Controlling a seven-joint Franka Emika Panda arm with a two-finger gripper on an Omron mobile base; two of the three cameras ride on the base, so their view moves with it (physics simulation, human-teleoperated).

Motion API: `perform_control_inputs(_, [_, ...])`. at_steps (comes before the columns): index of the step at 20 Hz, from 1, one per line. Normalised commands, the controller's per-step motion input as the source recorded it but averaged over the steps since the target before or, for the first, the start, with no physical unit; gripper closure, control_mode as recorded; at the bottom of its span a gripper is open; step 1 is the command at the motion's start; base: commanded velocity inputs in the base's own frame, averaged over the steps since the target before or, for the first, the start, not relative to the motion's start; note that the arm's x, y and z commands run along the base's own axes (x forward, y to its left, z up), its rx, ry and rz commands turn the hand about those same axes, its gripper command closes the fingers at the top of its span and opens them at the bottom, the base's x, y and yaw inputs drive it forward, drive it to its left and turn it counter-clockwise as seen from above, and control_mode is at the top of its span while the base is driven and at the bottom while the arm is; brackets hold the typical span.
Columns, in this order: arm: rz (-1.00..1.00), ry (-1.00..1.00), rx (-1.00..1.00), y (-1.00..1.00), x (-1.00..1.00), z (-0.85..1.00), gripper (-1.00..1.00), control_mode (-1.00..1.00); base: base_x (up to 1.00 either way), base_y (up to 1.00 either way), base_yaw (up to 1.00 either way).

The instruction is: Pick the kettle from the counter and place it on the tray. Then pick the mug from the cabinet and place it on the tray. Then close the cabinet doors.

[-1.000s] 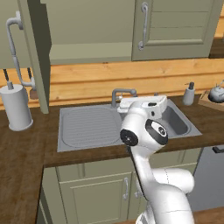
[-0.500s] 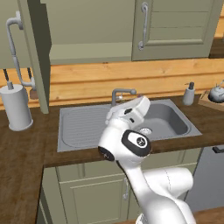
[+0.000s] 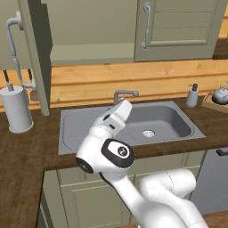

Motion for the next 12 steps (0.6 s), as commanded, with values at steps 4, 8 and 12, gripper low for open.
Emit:
perform_control_inputs(4, [-0.06,0.10,-0.10,0.65,-0.01,0.00,-1.00,-1.00,0.00,0.00,0.00])
perform_control_inputs(8, [-0.06,0.08,-0.12,0.51,0.00,-0.14,-1.00,-1.00,0.00,0.00,0.00])
perform_control_inputs(12, [-0.06,0.10,-0.15,0.48,0.00,-0.06,-1.00,-1.00,0.00,0.00,0.00])
